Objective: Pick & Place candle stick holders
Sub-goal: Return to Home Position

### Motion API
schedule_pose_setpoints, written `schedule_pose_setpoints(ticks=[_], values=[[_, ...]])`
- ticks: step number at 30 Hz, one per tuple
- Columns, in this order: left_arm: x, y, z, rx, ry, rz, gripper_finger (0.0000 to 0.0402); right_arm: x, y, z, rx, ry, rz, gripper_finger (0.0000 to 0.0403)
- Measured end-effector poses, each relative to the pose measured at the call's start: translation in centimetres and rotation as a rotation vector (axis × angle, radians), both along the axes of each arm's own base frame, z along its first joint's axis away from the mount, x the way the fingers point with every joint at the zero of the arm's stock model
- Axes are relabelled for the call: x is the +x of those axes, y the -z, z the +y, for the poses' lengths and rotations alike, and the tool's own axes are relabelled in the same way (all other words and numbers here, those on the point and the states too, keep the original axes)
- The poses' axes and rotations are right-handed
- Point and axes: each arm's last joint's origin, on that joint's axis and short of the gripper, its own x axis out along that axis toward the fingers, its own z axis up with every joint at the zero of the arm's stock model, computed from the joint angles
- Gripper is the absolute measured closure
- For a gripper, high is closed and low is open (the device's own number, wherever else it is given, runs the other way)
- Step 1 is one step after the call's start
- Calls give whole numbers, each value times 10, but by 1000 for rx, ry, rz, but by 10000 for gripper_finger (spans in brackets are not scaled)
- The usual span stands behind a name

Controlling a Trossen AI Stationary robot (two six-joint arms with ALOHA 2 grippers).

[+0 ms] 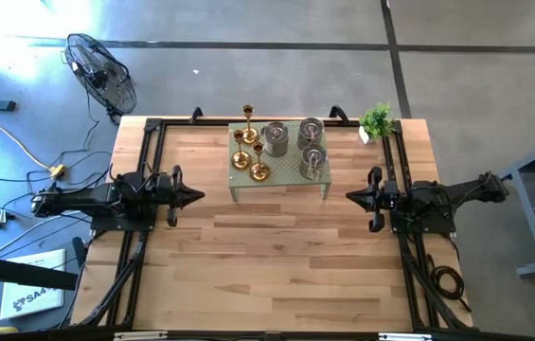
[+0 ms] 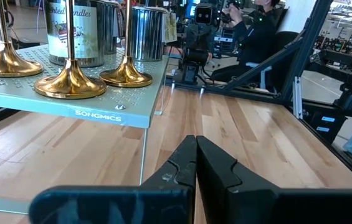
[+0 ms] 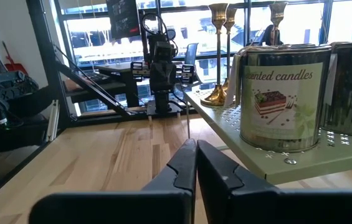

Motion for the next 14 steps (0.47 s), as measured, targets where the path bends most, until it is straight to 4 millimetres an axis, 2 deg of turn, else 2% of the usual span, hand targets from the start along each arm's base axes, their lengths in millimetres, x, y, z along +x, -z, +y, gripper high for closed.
schedule_pose_setpoints(ticks=[14], values=[[0, 0, 0, 0, 0, 0, 401, 0, 0, 0, 0, 0, 0, 397]])
